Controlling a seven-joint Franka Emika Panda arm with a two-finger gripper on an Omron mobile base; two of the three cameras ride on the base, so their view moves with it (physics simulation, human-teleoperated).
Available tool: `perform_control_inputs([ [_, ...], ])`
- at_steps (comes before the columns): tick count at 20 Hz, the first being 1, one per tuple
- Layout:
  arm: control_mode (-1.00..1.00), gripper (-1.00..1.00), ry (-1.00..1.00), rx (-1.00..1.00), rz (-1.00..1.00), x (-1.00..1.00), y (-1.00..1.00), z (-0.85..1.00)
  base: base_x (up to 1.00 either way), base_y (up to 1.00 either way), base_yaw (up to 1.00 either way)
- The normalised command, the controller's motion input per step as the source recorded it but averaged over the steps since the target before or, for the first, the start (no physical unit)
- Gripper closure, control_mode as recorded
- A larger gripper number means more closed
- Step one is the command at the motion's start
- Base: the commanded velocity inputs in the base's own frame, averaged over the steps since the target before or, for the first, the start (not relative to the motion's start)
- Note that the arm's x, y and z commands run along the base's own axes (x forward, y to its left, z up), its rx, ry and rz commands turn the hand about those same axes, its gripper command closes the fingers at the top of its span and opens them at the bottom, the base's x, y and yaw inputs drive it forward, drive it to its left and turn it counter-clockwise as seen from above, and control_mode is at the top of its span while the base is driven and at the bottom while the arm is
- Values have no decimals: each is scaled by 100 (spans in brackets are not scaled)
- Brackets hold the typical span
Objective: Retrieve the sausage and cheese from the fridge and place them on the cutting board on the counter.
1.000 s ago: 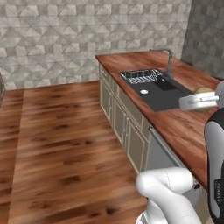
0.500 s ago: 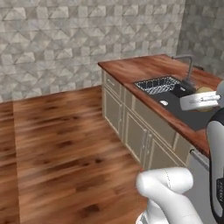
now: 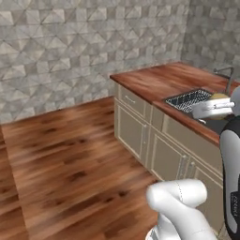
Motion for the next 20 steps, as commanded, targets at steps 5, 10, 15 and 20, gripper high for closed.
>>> perform_control_inputs([
  [5,100,100,0,0,0,0,0,0,100,85,-31],
  [10,100,100,0,0,0,0,0,0,100,97,-31],
  [15,100,100,0,0,0,0,0,0,91,82,20],
  [20,100,100,0,0,0,0,0,0,25,0,91],
])
